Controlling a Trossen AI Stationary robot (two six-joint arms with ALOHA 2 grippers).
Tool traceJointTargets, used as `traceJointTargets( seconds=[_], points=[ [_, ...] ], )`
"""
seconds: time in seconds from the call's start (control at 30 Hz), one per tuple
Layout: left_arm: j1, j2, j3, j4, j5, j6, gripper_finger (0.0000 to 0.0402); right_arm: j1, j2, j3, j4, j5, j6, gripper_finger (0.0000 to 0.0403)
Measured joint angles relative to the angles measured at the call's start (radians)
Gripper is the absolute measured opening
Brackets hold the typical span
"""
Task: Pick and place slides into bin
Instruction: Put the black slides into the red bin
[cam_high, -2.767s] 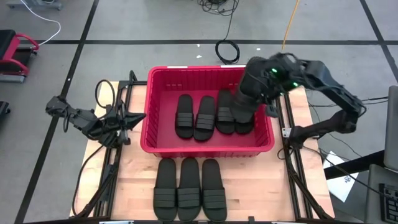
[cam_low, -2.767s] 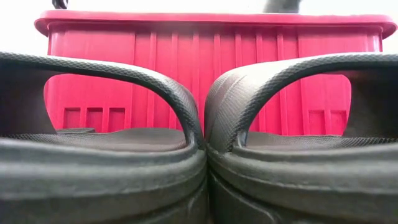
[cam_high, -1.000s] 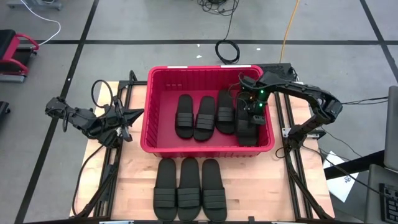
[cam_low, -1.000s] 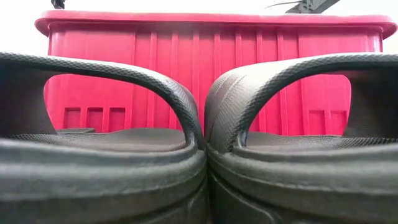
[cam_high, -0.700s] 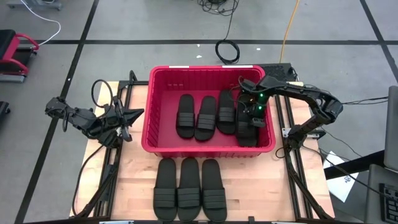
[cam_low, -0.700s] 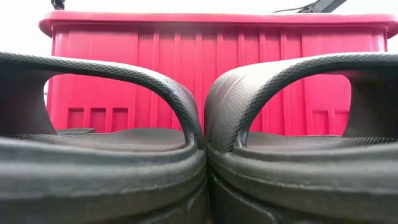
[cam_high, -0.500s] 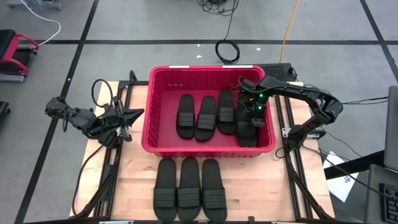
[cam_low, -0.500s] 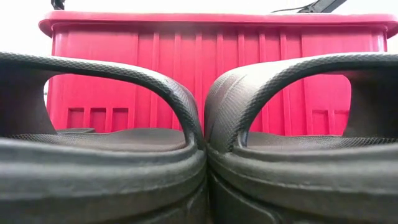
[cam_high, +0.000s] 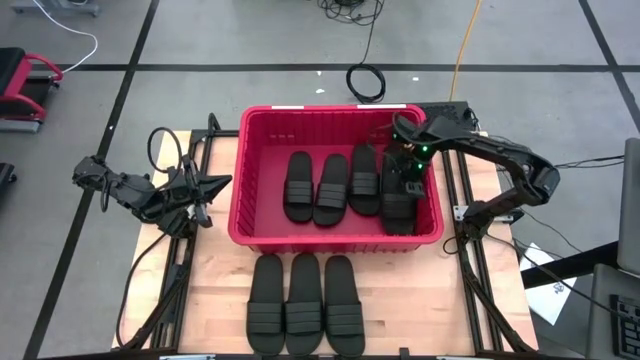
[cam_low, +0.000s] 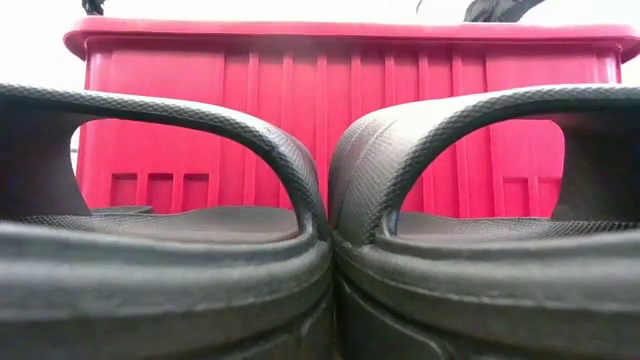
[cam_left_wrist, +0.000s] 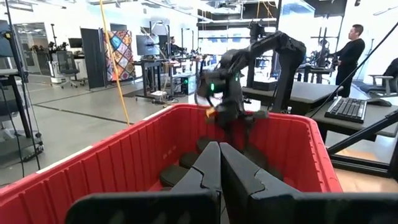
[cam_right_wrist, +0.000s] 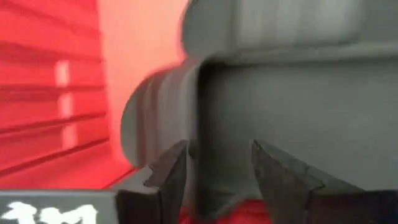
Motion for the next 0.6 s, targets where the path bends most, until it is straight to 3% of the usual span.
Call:
traceJointTargets(
  seconds=[0.27,0.37,0.5,0.6],
  points=[
    [0.000,0.000,0.000,-0.003,0.000,0.019,0.0001,-0.001,-0.099,0.199,0.033,0.081,0.103,0.0173],
    [0.000,0.000,0.000,-0.002,0.000,0.019,0.0001,0.007,-0.122,0.335,0.033,-0.046,0.237,0.0173],
    [0.000,0.000,0.000,-0.002,0.000,0.004,0.0001,0.065,-0.143,0.530,0.033,-0.309,0.348,0.0174],
    [0.000,0.000,0.000,-0.007,0.000,-0.001,0.0001,0.187,-0.147,0.646,0.036,-0.313,0.386,0.0174]
  ],
)
